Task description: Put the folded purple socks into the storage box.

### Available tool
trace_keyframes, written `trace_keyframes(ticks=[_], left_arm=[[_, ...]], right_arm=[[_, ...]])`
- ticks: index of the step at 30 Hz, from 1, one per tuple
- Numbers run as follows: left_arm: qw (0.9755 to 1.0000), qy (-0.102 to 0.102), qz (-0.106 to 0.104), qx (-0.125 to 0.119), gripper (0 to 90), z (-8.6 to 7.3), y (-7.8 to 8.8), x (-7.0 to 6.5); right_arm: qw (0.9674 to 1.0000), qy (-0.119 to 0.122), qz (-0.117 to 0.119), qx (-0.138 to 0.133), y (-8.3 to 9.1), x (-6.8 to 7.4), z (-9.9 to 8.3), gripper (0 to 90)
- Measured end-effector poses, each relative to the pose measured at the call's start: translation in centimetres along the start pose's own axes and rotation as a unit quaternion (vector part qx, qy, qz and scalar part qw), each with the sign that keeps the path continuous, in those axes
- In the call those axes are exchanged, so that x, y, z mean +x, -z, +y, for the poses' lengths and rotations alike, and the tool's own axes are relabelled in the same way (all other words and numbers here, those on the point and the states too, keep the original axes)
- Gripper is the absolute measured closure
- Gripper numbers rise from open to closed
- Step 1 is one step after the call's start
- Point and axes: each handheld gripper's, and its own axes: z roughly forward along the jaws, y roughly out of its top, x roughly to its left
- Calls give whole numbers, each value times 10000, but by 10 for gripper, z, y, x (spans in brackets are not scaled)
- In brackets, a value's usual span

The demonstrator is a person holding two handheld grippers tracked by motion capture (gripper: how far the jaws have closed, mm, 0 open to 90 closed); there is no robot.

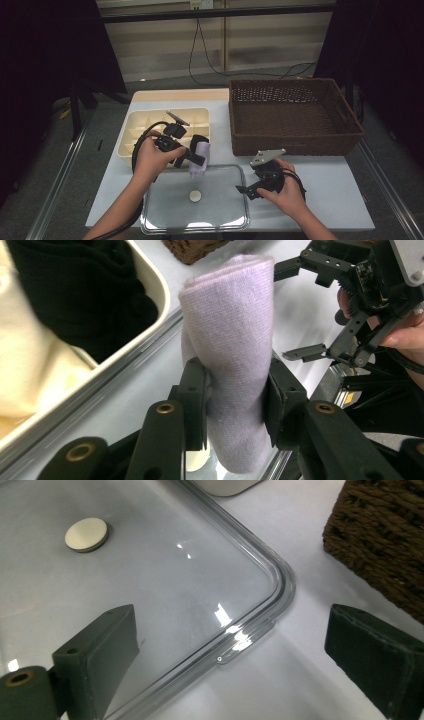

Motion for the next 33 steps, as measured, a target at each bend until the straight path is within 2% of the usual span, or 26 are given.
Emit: trace_keyframes(ticks=[1,2,3,4,5,6,8,10,11,12,13,17,18,19,21,23,32,33], left_arm=[[10000,29,33,-39,661,0,1,0],[9995,237,29,-198,661,1,0,-1],[9995,250,40,-208,661,1,2,-1],[9999,59,72,-40,661,2,6,3],[9999,101,95,-58,661,3,7,2],[9994,274,94,-195,661,3,6,1],[9997,141,104,-145,661,4,10,4],[9997,138,131,-134,661,6,13,6],[9995,204,115,-209,661,6,13,6],[9998,126,131,-114,661,6,16,8],[9997,108,145,-133,660,7,17,9],[9997,136,178,-106,659,8,21,11],[9992,271,206,-187,659,9,20,10],[9996,133,214,-108,658,9,22,13],[9994,202,242,-143,658,9,23,13],[9995,149,260,-105,658,10,25,15],[9992,203,297,-146,658,12,32,23],[9990,202,364,-149,658,13,33,24]], right_arm=[[10000,-4,20,4,0,0,0,64],[10000,7,31,8,0,0,0,62],[10000,3,39,-8,0,0,0,61],[10000,1,68,-12,1,0,0,61],[10000,2,32,4,1,0,1,61],[10000,9,30,12,2,0,1,61],[10000,-6,81,8,2,0,1,58],[9999,-6,131,3,2,-1,0,58],[9999,-13,132,5,2,-1,0,57],[9999,-24,143,-15,2,-1,0,57],[9999,-27,146,-6,2,-1,0,57],[9998,-89,191,-14,3,-2,0,57],[9998,-82,173,3,3,-2,0,57],[9998,-91,155,-4,3,-2,0,57],[9998,-84,156,-19,3,-3,0,56],[9998,-91,175,-33,4,-3,0,57],[9998,-106,181,-41,4,-3,0,57],[9998,-106,192,-38,4,-3,0,57]])
